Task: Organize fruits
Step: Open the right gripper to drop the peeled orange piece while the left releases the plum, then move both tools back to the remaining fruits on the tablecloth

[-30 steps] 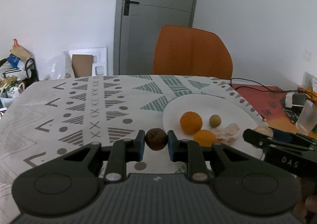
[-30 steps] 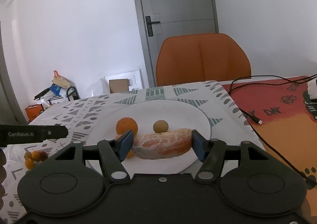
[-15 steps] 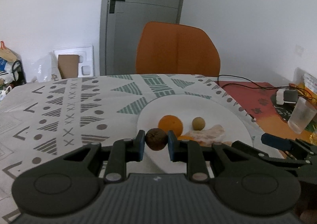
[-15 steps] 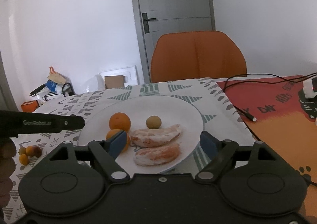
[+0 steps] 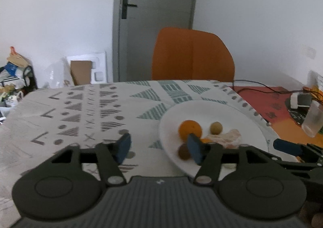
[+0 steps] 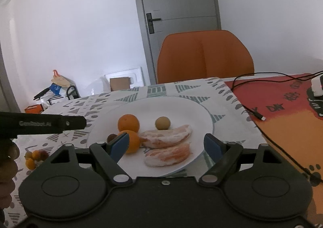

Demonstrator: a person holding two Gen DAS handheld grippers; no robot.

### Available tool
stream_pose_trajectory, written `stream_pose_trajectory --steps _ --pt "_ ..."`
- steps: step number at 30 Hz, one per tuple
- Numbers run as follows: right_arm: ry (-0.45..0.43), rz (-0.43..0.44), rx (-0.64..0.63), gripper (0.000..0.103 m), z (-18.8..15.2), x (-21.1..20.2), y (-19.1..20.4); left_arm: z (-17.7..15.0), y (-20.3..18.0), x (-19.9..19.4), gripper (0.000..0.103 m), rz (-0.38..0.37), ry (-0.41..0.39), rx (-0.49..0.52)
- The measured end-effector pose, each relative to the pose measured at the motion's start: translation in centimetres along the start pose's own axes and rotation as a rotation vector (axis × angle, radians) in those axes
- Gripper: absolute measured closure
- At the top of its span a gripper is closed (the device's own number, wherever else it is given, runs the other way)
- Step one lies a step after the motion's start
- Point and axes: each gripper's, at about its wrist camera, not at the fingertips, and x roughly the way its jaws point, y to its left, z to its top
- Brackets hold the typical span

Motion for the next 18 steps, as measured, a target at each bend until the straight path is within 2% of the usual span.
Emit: stream_pose_trajectory --steps 4,11,18 --pt "0.004 0.019 -0.003 0.022 -0.1 0.0 0.8 -0.2 1.1 -1.0 0.028 0.023 -0.004 -0.008" --pt "0.002 0.048 -0.021 0.018 -0.2 -0.5 2.3 -1.1 3.4 -2.6 0.021 0.077 -0.002 -0.043" --pt "0.014 0.087 -0.027 0.015 -0.5 -0.4 4.1 -2.3 5.9 -4.0 0.019 0.129 0.008 -0.068"
